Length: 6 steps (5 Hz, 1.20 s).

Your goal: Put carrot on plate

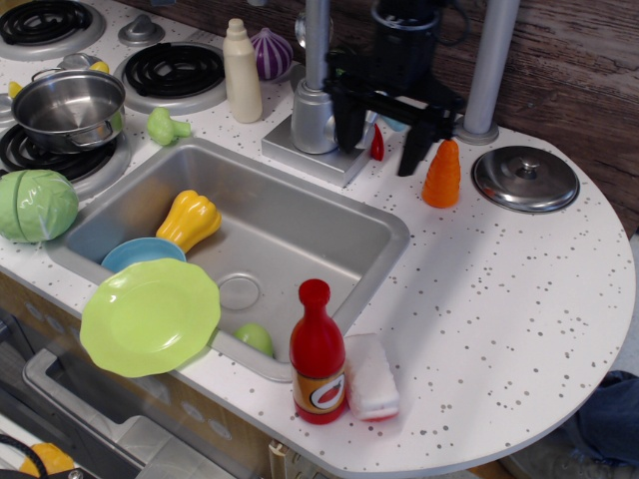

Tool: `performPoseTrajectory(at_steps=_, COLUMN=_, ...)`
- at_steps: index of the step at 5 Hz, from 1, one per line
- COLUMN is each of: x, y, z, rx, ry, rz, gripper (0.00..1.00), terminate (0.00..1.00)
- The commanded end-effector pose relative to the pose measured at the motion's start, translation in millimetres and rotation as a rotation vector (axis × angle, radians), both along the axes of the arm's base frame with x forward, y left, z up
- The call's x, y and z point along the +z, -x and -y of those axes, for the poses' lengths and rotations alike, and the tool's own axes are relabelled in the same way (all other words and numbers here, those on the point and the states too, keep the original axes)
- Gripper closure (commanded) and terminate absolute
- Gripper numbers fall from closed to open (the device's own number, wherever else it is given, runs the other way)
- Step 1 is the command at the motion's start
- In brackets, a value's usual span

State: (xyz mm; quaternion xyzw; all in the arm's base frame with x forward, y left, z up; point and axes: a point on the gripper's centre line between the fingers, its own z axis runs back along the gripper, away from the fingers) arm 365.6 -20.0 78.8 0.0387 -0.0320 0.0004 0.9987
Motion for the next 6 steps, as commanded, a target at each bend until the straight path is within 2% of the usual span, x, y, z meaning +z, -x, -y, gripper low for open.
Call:
performPoseTrajectory(at_steps=1, x=16.2, y=-26.1, z=22.1, rx=-0.033, ry=0.008, rz=0.122, gripper=0.0, terminate=0.0)
performPoseTrajectory(at_steps=2, x=19.7, y=-44.3, z=17.0, rx=-0.109, ry=0.024, rz=0.125, gripper=0.0, terminate=0.0)
performPoseTrajectory(at_steps=3, x=20.0, y=-57.7, z=22.3, rx=-0.127, ry=0.062, rz=0.147, gripper=0.0, terminate=0.0)
performPoseTrajectory(at_steps=4, x=19.2, y=-66.3, z=28.4, rx=-0.124, ry=0.115, rz=0.144, gripper=0.0, terminate=0.0)
performPoseTrajectory(at_steps=6, x=1.9, y=-72.1, z=26.6, rx=-0.148, ry=0.126, rz=0.181, gripper=0.0, terminate=0.0)
